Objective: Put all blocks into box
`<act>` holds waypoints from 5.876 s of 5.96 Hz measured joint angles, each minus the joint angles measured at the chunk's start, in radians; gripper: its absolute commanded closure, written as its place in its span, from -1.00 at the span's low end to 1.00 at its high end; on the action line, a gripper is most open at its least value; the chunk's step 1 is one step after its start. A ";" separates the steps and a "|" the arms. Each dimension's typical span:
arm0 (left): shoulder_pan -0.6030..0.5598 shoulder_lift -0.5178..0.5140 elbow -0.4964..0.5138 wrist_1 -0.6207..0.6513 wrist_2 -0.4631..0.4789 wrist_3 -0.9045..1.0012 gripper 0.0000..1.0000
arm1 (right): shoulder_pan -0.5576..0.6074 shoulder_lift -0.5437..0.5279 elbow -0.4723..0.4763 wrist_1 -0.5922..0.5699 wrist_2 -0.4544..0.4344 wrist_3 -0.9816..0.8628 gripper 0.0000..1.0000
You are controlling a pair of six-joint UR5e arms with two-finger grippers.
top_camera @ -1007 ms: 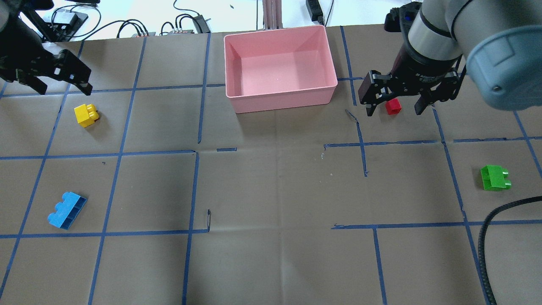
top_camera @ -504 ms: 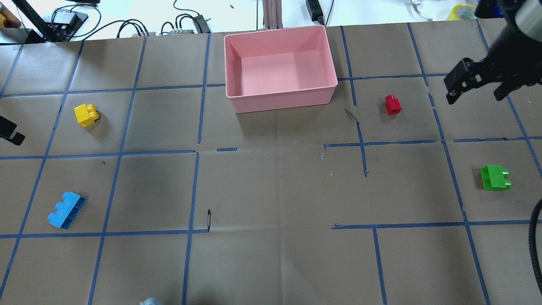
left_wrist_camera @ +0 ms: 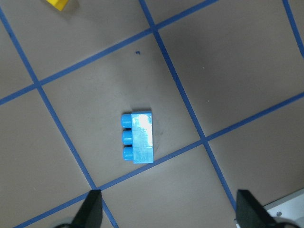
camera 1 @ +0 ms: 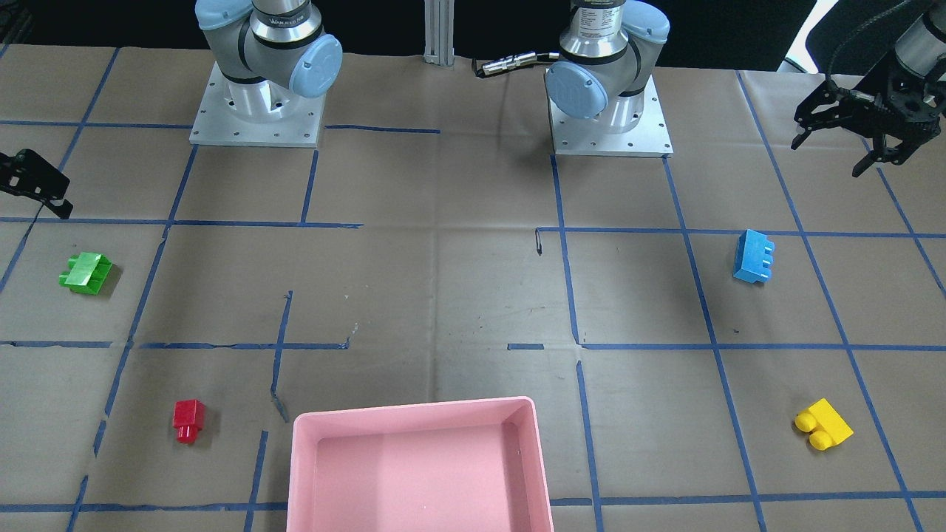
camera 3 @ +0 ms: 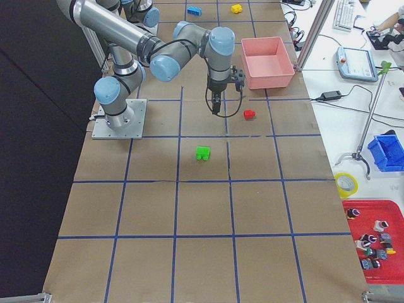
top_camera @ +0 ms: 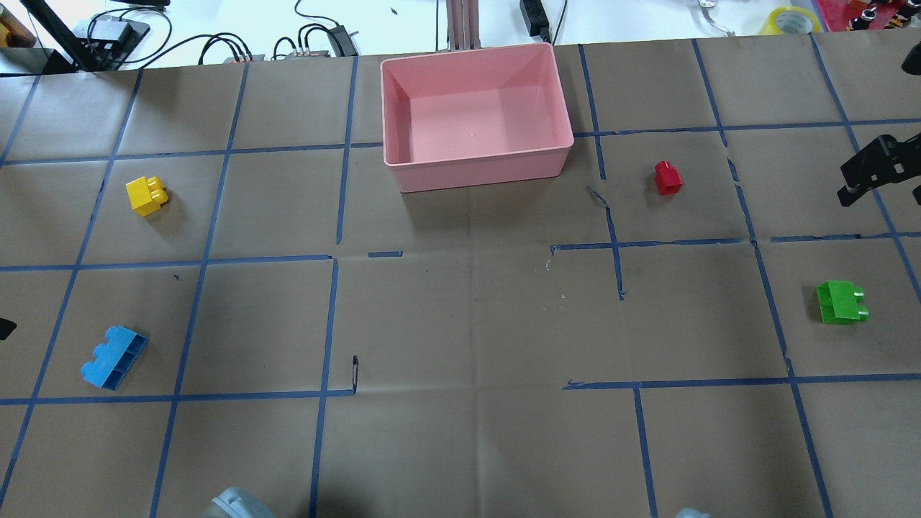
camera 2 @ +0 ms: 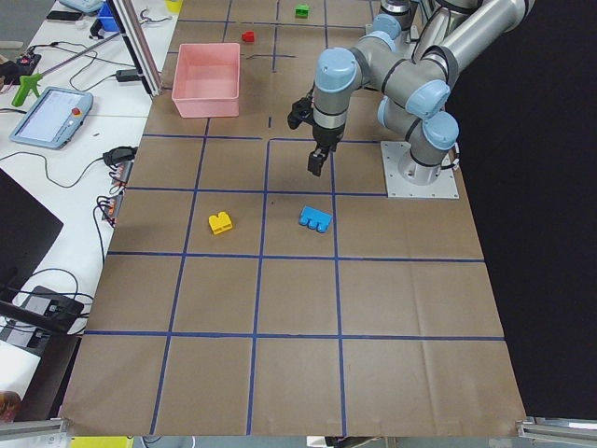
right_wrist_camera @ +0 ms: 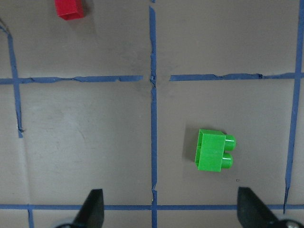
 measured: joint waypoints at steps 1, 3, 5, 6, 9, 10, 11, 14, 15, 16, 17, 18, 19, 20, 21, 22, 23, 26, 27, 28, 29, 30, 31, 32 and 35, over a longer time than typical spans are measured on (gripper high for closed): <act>0.042 -0.008 -0.057 0.066 -0.037 0.053 -0.98 | -0.043 0.012 0.068 -0.080 0.000 -0.046 -0.99; 0.071 -0.025 -0.198 0.274 -0.094 0.093 -0.98 | -0.100 0.093 0.155 -0.271 -0.006 -0.100 -0.99; 0.073 -0.117 -0.278 0.492 -0.102 0.091 -0.98 | -0.141 0.191 0.197 -0.389 -0.010 -0.134 -0.99; 0.073 -0.190 -0.287 0.594 -0.107 0.078 -0.98 | -0.161 0.211 0.218 -0.399 -0.007 -0.141 -0.99; 0.072 -0.287 -0.318 0.676 -0.186 0.012 -0.97 | -0.176 0.266 0.250 -0.473 -0.012 -0.144 -0.99; 0.072 -0.321 -0.326 0.708 -0.195 0.007 -0.97 | -0.176 0.278 0.260 -0.494 -0.014 -0.144 -0.99; 0.071 -0.374 -0.329 0.775 -0.196 0.000 -0.97 | -0.176 0.283 0.269 -0.501 -0.015 -0.144 -0.99; 0.068 -0.408 -0.386 0.846 -0.198 -0.008 -0.97 | -0.176 0.303 0.276 -0.508 -0.017 -0.144 -0.94; 0.067 -0.406 -0.391 0.847 -0.197 -0.003 -0.97 | -0.177 0.305 0.277 -0.509 -0.019 -0.143 -0.70; 0.067 -0.405 -0.391 0.848 -0.196 0.001 -0.97 | -0.177 0.304 0.280 -0.509 -0.020 -0.140 -0.22; 0.067 -0.403 -0.390 0.849 -0.196 0.003 -0.79 | -0.177 0.302 0.285 -0.508 -0.027 -0.138 0.13; 0.067 -0.403 -0.389 0.849 -0.196 0.005 -0.32 | -0.177 0.298 0.286 -0.506 -0.036 -0.138 0.37; 0.067 -0.400 -0.387 0.850 -0.194 0.005 0.10 | -0.176 0.291 0.284 -0.500 -0.040 -0.139 0.53; 0.067 -0.392 -0.385 0.850 -0.189 0.003 0.44 | -0.176 0.276 0.276 -0.493 -0.041 -0.139 0.59; 0.067 -0.385 -0.384 0.849 -0.184 0.002 0.74 | -0.176 0.253 0.255 -0.473 -0.041 -0.139 0.68; 0.067 -0.382 -0.377 0.846 -0.181 0.001 1.00 | -0.174 0.225 0.201 -0.414 -0.035 -0.136 0.80; 0.067 -0.382 -0.362 0.838 -0.179 0.001 1.00 | -0.169 0.203 0.124 -0.344 -0.022 -0.135 0.82; 0.066 -0.380 -0.316 0.812 -0.153 0.001 1.00 | -0.126 0.190 -0.133 -0.191 0.101 -0.132 0.82; 0.063 -0.373 -0.253 0.745 -0.152 -0.005 1.00 | -0.088 0.191 -0.219 -0.105 0.136 -0.108 0.82; 0.045 -0.356 -0.120 0.568 -0.150 -0.029 1.00 | -0.031 0.194 -0.290 -0.026 0.167 -0.038 0.82; 0.000 -0.342 0.087 0.306 -0.144 -0.085 1.00 | 0.041 0.197 -0.335 0.014 0.179 0.042 0.82; -0.053 -0.343 0.266 0.105 -0.136 -0.162 1.00 | 0.118 0.202 -0.356 0.025 0.194 0.125 0.83; -0.110 -0.347 0.378 -0.003 -0.132 -0.262 1.00 | 0.193 0.215 -0.364 0.023 0.256 0.225 0.86; -0.168 -0.354 0.424 -0.035 -0.133 -0.394 1.00 | 0.263 0.237 -0.367 0.013 0.356 0.330 0.86; -0.409 -0.471 0.535 0.042 -0.134 -0.888 1.00 | 0.489 0.390 -0.384 -0.215 0.523 0.598 0.85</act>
